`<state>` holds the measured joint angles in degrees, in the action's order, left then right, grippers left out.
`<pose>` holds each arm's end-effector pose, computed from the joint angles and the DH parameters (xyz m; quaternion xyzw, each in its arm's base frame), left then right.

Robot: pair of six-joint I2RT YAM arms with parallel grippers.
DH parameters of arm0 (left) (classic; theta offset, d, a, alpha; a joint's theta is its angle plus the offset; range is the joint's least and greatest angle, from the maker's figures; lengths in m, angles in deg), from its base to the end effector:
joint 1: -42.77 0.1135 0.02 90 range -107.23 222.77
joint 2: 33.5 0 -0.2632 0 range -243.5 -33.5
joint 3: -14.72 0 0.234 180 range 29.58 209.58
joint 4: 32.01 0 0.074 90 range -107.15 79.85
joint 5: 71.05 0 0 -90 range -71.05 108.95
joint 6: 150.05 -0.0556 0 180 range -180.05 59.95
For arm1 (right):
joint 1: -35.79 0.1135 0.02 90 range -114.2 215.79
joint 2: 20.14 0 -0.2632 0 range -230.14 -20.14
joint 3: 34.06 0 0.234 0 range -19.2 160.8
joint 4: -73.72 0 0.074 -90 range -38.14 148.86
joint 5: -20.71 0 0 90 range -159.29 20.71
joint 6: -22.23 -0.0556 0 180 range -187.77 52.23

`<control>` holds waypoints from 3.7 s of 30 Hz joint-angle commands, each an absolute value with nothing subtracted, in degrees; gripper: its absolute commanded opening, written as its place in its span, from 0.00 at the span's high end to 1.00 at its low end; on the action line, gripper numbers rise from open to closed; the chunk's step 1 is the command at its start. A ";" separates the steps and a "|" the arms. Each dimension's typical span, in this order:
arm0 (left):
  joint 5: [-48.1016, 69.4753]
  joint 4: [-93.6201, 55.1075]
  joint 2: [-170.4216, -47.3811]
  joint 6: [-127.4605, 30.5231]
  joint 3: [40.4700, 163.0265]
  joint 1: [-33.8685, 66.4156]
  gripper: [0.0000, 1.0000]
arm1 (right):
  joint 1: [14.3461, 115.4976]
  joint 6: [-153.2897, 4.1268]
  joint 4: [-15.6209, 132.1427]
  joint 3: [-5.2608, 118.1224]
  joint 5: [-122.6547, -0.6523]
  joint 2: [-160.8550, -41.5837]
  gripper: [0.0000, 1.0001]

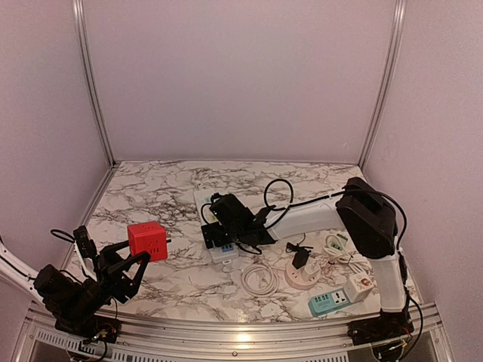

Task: Insert the plug
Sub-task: Move the socket to the center of the board, then insert the plug into the socket slot.

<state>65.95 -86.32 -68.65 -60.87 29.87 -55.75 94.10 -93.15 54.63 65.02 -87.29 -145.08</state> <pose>0.0229 -0.1219 0.2481 0.0984 0.5460 -0.4880 0.6738 0.2621 0.3918 0.1376 -0.2011 0.8919 0.1448 0.3783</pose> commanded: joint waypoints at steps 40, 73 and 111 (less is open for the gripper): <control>66.06 -90.91 -70.32 -61.15 22.98 -55.63 1.00 | 96.78 -94.88 60.95 56.61 -81.29 -147.36 0.30; 66.50 -90.69 -69.46 -61.39 22.72 -55.65 1.00 | 103.36 -75.05 86.32 36.05 -87.06 -123.37 0.01; 47.40 -80.87 -81.86 -61.68 33.91 -55.02 1.00 | 119.70 -50.86 92.92 12.63 -78.92 -87.39 0.11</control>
<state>51.57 -80.24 -82.25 -61.20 31.05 -55.68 115.41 -46.88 94.45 14.77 -66.70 -89.65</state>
